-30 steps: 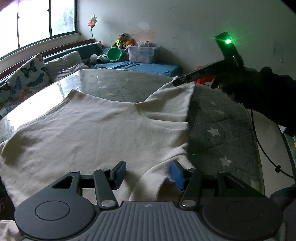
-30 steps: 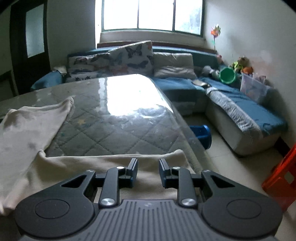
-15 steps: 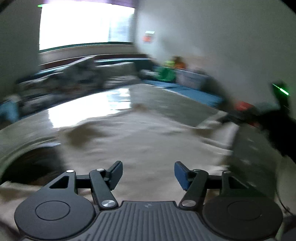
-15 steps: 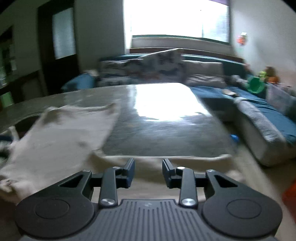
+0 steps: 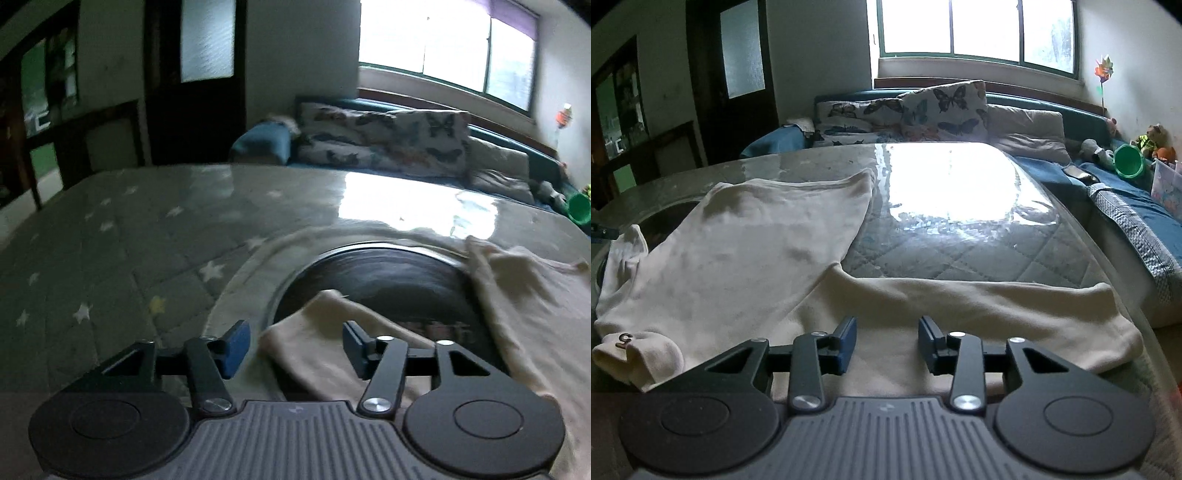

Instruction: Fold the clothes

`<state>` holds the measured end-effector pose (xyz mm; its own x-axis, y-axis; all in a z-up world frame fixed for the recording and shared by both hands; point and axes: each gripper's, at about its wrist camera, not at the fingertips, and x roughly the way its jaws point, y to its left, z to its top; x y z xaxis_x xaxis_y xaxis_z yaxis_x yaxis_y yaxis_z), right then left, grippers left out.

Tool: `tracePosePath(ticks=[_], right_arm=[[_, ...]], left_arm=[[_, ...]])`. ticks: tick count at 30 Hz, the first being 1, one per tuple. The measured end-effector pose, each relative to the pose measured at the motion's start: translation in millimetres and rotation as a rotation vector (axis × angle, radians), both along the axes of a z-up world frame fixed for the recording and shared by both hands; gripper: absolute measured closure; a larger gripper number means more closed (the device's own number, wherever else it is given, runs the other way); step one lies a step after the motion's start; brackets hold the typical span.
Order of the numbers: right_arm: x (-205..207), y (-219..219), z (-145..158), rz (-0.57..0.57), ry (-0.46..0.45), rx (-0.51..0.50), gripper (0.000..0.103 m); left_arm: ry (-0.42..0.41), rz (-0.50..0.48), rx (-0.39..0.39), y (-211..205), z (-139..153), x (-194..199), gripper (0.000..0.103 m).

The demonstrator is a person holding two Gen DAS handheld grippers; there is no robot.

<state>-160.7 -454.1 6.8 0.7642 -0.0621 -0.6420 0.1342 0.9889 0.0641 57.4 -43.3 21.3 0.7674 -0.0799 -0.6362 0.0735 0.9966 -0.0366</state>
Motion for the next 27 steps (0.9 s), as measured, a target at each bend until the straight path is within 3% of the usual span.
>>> tracePosePath(ticks=[8,10,12,22,27], right_arm=[[7.2,6.7,-4.0,-0.003,0.004,-0.008,0.062],[7.6,6.8,-4.3,-0.003,0.005,-0.009,0.062],[7.7,6.8,-4.6,-0.003,0.005,-0.010,0.062],[8.7,6.6,-7.5,-0.001,0.001,-0.022,0.058],[8.9,10.0,-4.3,0.001,-0.001,-0.039,0.058]], left_arm=[[0.010,0.001,0.017,5.5,-11.3,10.3,0.072],[0.006,0.005,0.021,5.3,-12.3,6.4,0.086],[0.000,0.012,0.023,5.0,-12.7,3.0,0.092],[-0.016,0.152,0.081,23.1,-7.4,-19.5,0.096],[0.004,0.151,0.070,28.6,-8.5,-22.4,0.095]])
